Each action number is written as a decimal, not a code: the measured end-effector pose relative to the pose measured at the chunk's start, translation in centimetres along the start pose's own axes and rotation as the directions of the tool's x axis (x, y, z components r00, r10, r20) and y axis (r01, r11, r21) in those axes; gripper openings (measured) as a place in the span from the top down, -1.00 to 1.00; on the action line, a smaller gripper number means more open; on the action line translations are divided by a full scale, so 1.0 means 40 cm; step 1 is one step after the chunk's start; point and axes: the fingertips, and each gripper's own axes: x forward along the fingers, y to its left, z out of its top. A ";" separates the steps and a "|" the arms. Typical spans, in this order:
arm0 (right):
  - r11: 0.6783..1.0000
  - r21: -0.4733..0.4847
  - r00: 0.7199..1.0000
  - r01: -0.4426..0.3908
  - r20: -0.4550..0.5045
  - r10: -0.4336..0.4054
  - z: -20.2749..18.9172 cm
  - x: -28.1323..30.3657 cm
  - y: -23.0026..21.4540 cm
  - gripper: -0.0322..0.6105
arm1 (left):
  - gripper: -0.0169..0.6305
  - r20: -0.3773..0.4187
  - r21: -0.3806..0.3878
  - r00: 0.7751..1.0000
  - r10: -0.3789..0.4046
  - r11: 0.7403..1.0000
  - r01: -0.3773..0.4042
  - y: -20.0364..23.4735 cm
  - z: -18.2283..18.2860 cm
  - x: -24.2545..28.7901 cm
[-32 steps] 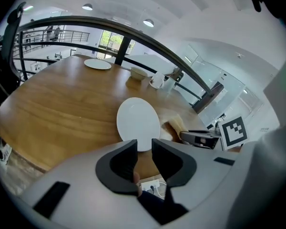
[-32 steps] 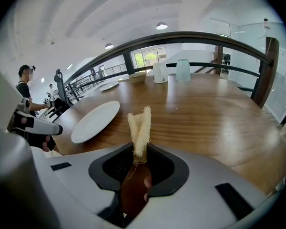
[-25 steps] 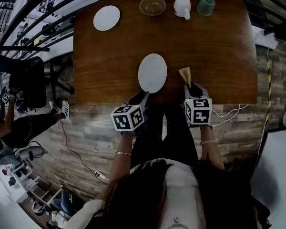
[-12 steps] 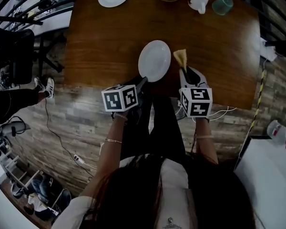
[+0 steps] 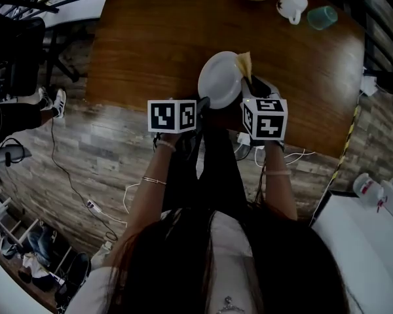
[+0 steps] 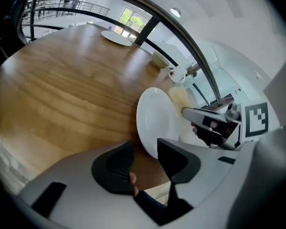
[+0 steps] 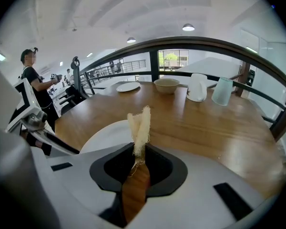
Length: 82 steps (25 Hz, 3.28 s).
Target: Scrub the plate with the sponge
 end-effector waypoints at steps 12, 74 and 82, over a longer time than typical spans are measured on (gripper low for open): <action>0.999 0.024 0.991 -0.033 -0.129 0.036 0.007 0.059 0.058 0.64 | 0.50 -0.153 0.114 0.986 0.070 0.992 -0.053 -0.001 -0.009 0.012; 0.990 0.093 0.961 -0.107 -0.244 0.127 -0.080 0.000 0.125 0.64 | 0.53 -0.220 0.120 0.974 0.047 0.993 -0.021 0.004 -0.016 0.007; 0.988 0.129 0.963 -0.090 -0.241 0.120 -0.091 -0.021 0.108 0.64 | 0.53 -0.225 0.122 0.973 0.051 0.992 -0.024 0.000 -0.016 0.009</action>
